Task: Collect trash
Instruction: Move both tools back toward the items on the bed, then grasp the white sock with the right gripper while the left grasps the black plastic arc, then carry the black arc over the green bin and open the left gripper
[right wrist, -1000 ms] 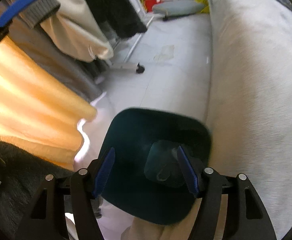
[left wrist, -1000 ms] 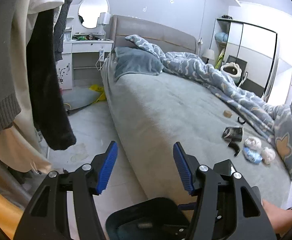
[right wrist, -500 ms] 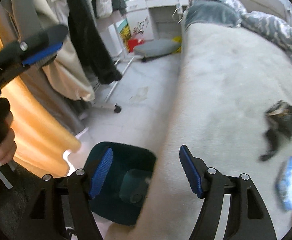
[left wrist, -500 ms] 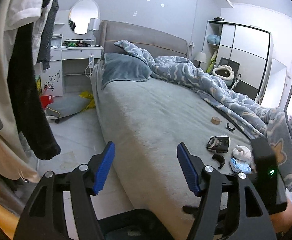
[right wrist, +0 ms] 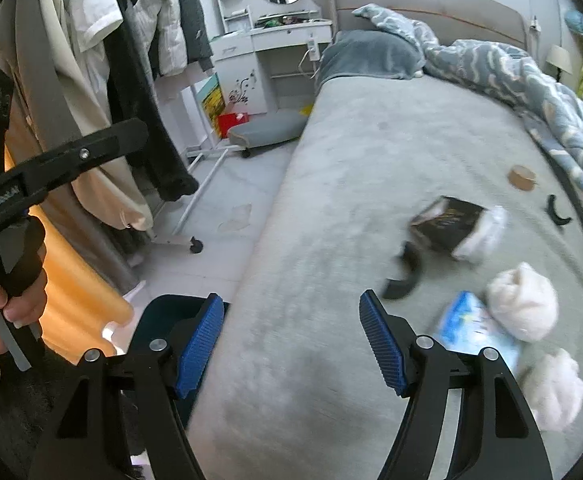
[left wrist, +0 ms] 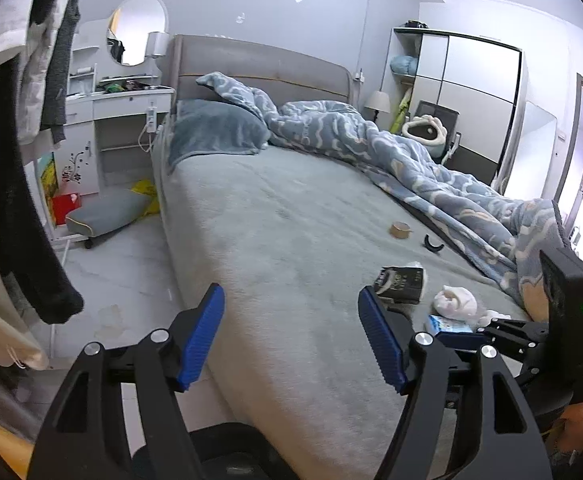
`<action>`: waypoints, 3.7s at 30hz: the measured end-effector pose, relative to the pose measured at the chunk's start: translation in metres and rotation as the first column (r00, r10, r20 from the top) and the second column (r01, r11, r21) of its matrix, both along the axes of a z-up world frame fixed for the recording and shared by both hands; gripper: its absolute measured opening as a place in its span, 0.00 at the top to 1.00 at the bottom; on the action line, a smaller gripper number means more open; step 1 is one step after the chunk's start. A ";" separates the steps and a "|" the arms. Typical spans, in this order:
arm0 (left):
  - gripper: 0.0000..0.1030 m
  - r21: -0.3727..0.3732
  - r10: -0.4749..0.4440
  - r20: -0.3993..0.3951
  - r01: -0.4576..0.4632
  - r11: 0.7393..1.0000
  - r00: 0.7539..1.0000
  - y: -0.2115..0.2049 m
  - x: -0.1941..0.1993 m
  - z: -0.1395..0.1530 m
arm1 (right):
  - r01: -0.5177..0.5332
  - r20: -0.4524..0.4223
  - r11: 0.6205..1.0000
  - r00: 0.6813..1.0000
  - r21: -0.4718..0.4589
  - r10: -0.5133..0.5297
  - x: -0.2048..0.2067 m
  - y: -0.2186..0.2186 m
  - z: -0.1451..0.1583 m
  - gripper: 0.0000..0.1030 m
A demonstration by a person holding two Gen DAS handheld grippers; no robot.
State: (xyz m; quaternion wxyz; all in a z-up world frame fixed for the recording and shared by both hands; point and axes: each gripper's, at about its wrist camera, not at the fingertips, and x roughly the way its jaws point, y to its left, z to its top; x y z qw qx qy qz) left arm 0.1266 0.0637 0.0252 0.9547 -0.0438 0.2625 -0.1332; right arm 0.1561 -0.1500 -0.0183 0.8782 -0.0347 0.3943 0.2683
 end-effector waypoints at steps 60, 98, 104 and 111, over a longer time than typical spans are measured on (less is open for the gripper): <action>0.38 0.088 -0.077 -0.291 0.107 0.990 0.954 -0.177 0.083 -0.094 | 0.270 -0.049 0.962 0.961 -0.028 -0.272 0.018 -0.214 -0.042 0.28; 0.87 0.087 -0.071 -0.315 0.104 0.991 0.946 -0.164 0.073 -0.092 | 0.275 0.007 0.961 0.961 0.017 -0.275 0.017 -0.194 -0.005 0.65; 0.87 0.090 -0.064 -0.308 0.097 0.991 0.949 -0.151 0.069 -0.086 | 0.221 -0.002 0.973 0.975 0.069 -0.222 0.018 -0.171 0.004 0.65; 0.87 0.089 -0.037 -0.301 0.067 0.994 0.953 -0.120 0.059 -0.078 | 0.164 0.003 0.983 0.986 0.077 -0.165 0.017 -0.133 0.010 0.65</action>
